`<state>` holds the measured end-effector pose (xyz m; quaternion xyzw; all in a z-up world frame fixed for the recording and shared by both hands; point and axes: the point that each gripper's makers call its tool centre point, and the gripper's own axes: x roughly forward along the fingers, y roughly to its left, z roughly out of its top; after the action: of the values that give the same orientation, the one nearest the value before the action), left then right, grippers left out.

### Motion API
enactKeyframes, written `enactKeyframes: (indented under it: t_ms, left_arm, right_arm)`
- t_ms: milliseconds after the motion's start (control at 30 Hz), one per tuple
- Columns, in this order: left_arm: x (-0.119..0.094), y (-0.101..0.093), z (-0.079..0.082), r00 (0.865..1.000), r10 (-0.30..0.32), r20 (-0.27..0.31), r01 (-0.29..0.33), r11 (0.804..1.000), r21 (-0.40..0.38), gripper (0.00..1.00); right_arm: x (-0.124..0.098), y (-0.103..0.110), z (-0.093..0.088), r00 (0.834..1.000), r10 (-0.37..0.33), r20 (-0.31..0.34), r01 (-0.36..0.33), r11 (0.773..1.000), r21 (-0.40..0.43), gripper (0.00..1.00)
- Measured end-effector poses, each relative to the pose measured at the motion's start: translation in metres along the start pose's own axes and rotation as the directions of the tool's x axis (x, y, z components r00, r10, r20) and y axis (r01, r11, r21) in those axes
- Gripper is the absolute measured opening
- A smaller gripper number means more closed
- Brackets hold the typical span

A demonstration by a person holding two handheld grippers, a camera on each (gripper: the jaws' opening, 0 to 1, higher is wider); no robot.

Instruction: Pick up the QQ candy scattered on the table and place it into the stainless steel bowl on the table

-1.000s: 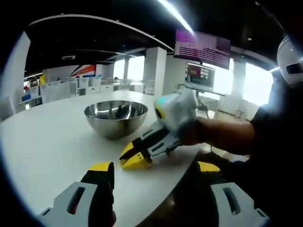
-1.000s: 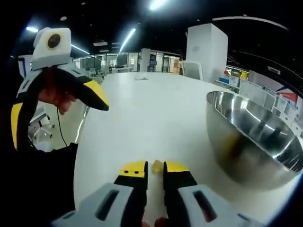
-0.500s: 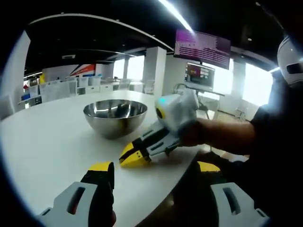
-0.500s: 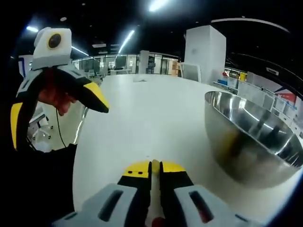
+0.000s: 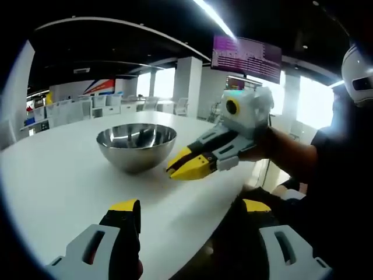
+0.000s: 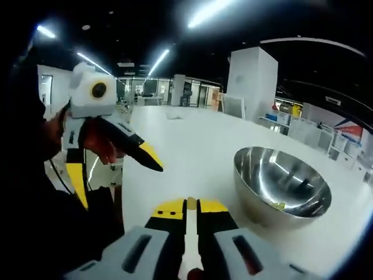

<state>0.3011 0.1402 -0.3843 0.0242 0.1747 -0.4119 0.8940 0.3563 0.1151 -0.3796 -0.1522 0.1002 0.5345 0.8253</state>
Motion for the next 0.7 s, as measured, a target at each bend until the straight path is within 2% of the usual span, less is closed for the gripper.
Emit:
enactKeyframes:
  t_ms: [300, 500, 700]
  left_arm:
    - [0.004, -0.002, 0.001, 1.000, 0.009, -0.012, -0.009, 1.000, 0.005, 0.69]
    - [0.003, 0.000, 0.001, 1.000, 0.022, -0.017, -0.022, 1.000, 0.001, 0.69]
    - [0.005, 0.005, 0.005, 0.999, 0.032, -0.012, -0.032, 0.999, 0.001, 0.69]
  right_arm:
    - [-0.058, -0.007, 0.016, 0.997, -0.025, 0.073, 0.022, 0.999, 0.034, 0.08]
    - [-0.098, -0.020, 0.005, 0.991, -0.086, 0.098, 0.078, 0.994, 0.079, 0.08]
    - [-0.118, -0.035, -0.011, 0.983, -0.145, 0.113, 0.129, 0.981, 0.142, 0.08]
